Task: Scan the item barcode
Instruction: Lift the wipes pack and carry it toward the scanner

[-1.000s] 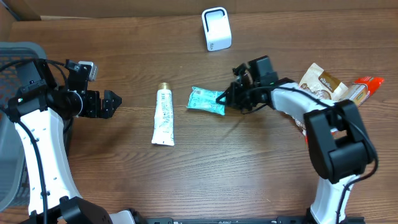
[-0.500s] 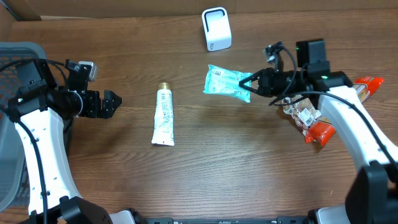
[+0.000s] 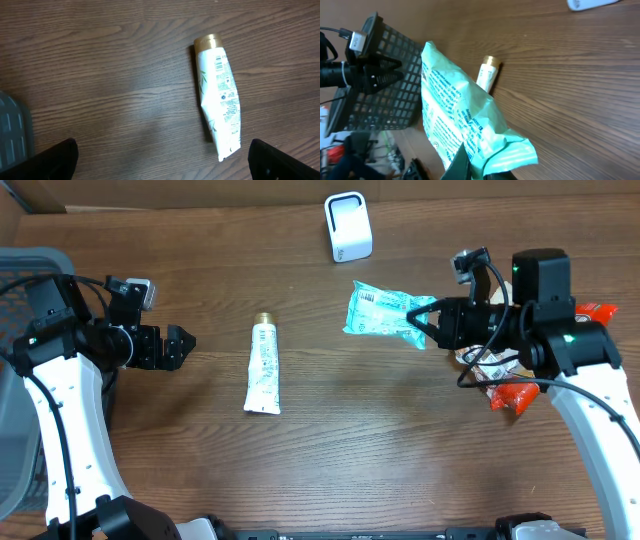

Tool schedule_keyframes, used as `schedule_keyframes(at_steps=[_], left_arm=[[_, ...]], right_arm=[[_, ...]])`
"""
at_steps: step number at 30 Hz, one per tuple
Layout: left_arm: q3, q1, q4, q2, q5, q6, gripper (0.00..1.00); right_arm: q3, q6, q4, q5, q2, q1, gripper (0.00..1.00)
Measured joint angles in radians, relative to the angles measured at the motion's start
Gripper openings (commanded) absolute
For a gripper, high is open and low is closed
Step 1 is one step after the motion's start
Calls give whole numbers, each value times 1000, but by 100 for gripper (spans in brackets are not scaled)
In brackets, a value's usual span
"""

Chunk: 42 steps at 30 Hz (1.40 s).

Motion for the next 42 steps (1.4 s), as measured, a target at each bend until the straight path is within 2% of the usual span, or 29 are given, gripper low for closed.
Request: schedule_keyframes(at_steps=[7,12,20,24,29,32,40,42], left_arm=[[0,0,0,0,0,0,100],[0,0,0,0,0,0,99],[0,0,0,0,0,0,100],[0,0,0,0,0,0,100],[0,0,0,0,0,0,99],[0,0,1,0,0,0,100],[0,0,0,0,0,0,100],[0,0,0,0,0,0,100]], right_arm=[[0,12,-42,77,-8,0,4],[39,50,-92,212,-8,9,4],[328,80,-73,635,42,163,4],[411,51,33,902,145,277,4],[414,-112,307,1207,335,357,4],[414,-319,469,1320,450,375,4],[412,-760,737,1412,609,380,4],[412,-828,778,1413,626,380,4]])
